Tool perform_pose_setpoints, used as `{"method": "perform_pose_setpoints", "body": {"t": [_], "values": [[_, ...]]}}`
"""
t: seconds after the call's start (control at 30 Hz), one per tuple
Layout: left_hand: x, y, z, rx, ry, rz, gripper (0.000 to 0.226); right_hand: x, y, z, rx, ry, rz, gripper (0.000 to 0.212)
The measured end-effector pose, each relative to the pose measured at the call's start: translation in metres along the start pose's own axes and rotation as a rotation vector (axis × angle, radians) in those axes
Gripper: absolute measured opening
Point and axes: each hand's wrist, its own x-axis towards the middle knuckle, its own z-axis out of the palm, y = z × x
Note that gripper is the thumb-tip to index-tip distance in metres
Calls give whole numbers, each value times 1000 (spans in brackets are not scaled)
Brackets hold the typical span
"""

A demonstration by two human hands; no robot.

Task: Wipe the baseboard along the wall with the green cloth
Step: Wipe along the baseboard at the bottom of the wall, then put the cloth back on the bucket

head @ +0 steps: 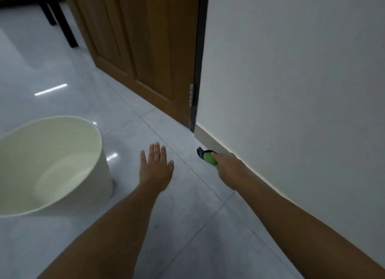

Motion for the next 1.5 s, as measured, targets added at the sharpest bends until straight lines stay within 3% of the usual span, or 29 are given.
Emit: {"method": "perform_pose_setpoints", "body": {"t": [0.1, 0.27, 0.5, 0.6, 0.77, 1.03, 1.2, 1.3, 1.5], "values": [[-11, -53, -53, 26, 91, -67, 63, 7, -59, -32, 74, 79, -42, 39], [-36, -136, -96, 33, 174, -218, 63, 26, -151, -60, 145, 239, -183, 41], [-71, -232, -83, -7, 166, -434, 62, 44, -270, -57, 122, 300, -434, 44], [-78, -251, -74, -25, 153, -475, 62, 35, -300, -44, 38, 243, -547, 46], [-83, -256, -68, -57, 176, -500, 62, 29, -304, -22, 22, -37, -479, 57], [-87, -250, -75, -58, 177, -448, 62, 25, -302, -35, 3, 3, -448, 61], [-87, -236, -88, -63, 188, -407, 61, 21, -297, -53, -21, -126, -400, 57], [-87, -222, -97, -71, 200, -369, 61, 15, -295, -53, 98, -196, -318, 47], [-91, -212, -102, -64, 201, -328, 59, -7, -299, -59, 25, -52, -428, 36]]}}
